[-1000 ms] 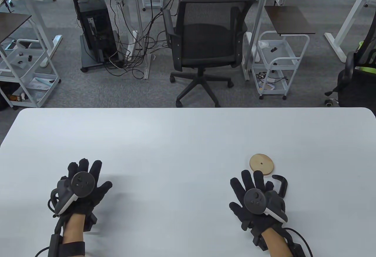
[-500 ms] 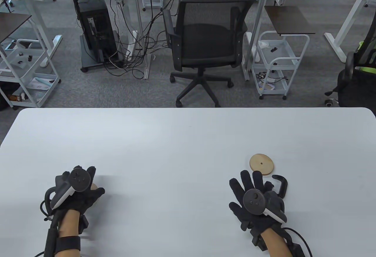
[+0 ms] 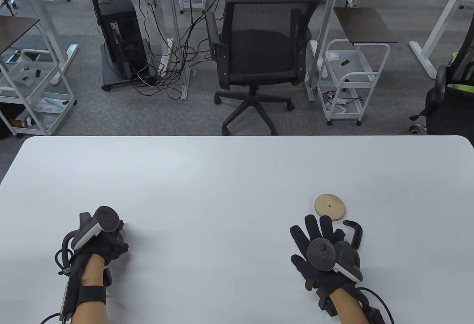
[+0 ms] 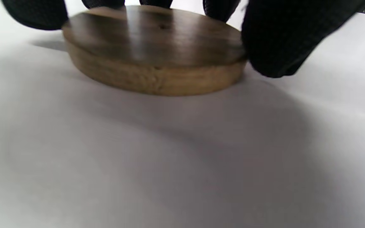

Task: Screw the clamp shut

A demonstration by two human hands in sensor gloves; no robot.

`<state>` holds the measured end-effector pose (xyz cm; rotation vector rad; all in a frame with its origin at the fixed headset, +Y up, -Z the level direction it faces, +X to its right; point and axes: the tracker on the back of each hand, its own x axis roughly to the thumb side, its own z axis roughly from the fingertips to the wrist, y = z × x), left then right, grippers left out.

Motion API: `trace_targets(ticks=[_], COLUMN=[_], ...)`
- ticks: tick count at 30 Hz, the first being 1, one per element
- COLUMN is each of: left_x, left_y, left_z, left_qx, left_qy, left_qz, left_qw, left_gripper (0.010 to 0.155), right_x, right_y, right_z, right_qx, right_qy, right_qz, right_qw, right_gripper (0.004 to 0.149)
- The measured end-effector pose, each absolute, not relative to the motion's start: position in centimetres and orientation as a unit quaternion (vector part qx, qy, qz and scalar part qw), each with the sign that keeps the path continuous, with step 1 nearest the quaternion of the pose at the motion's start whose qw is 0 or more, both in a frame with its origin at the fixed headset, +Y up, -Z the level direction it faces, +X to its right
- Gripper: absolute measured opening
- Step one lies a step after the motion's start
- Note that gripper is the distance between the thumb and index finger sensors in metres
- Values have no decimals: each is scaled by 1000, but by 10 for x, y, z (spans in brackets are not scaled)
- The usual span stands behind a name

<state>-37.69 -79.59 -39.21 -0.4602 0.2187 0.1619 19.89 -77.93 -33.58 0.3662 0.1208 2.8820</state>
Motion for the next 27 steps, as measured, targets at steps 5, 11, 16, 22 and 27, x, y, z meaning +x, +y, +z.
trace_targets(ticks=[5, 11, 16, 22, 27], left_x=[-376, -374, -375, -374, -374], left_y=[-798, -801, -801, -802, -802], left_z=[-391, -390, -391, -393, -393], left_qx=[-226, -247, -243, -234, -212], left_qy=[111, 112, 114, 123, 120], left_qz=[91, 95, 101, 105, 110], left_qw=[964, 958, 958, 959, 964], left_gripper=[83, 87, 85, 80, 77], right_x=[200, 200, 199, 198, 200], right_y=[-778, -779, -780, -781, -787], right_z=[-336, -335, -335, -335, -338], right_qx=[120, 121, 131, 133, 126], right_qy=[30, 36, 43, 49, 70], right_qz=[987, 984, 982, 981, 980], right_qw=[104, 126, 133, 134, 136], right_gripper=[76, 75, 75, 76, 77])
